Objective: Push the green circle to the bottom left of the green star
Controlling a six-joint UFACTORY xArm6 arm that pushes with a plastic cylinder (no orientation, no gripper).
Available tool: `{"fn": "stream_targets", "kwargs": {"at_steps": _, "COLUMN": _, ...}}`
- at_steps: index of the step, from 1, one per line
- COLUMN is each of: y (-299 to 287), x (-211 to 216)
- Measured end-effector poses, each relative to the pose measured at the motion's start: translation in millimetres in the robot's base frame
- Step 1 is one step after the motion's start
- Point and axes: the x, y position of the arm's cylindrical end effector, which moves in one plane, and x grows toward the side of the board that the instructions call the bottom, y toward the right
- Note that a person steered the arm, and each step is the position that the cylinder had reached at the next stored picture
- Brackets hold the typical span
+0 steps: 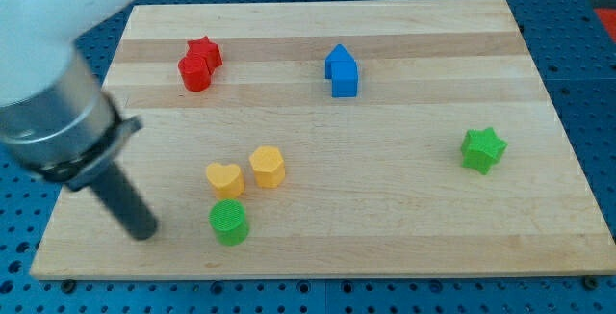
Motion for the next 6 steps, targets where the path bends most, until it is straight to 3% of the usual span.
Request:
{"fn": "stream_targets", "kwargs": {"at_steps": 1, "y": 78.0, "x": -13.0}}
{"fn": "stream_targets", "kwargs": {"at_steps": 2, "y": 112.4, "x": -13.6}}
{"fn": "stream_targets", "kwargs": {"at_steps": 4, "y": 20.7, "x": 6.0}}
{"fn": "stream_targets", "kwargs": {"at_steps": 5, "y": 24.5, "x": 45.0}}
{"fn": "stream_targets", "kwargs": {"at_steps": 6, "y": 65.6, "x": 45.8}}
